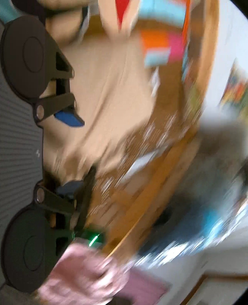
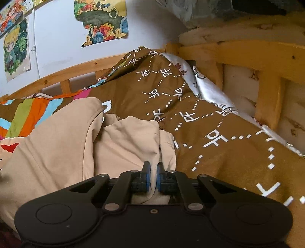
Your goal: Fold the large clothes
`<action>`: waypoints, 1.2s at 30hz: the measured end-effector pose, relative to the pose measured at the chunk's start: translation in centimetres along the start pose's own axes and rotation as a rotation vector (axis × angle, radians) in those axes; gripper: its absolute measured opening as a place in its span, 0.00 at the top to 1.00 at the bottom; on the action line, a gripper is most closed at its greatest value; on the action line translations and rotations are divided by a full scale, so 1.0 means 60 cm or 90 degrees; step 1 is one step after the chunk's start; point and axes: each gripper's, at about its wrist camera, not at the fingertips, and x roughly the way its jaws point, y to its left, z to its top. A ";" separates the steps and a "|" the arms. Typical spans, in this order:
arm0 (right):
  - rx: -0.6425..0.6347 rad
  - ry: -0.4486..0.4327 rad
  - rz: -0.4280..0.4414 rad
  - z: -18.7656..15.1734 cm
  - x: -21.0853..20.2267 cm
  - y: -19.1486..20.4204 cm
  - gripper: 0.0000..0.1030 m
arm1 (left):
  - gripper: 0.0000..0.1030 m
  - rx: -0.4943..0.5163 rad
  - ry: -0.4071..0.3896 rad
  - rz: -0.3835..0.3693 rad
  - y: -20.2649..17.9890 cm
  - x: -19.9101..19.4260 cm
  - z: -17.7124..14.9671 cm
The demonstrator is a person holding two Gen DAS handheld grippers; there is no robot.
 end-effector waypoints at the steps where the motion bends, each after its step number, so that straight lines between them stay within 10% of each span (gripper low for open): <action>1: -0.005 0.003 -0.006 0.001 -0.002 0.004 0.94 | 0.32 -0.024 -0.011 0.040 0.021 -0.012 -0.002; 10: -0.144 -0.040 -0.085 0.056 -0.061 0.067 0.73 | 0.28 -0.168 0.061 0.089 0.125 0.021 -0.029; 19: -0.289 -0.007 0.168 0.163 0.050 0.233 0.71 | 0.28 -0.145 0.083 0.083 0.124 0.032 -0.040; 24: -0.369 0.065 0.154 0.118 0.135 0.267 0.71 | 0.28 -0.125 0.091 0.086 0.121 0.040 -0.045; 36: -0.259 0.086 0.146 0.090 0.160 0.216 0.74 | 0.24 -0.151 0.106 0.065 0.136 0.050 -0.046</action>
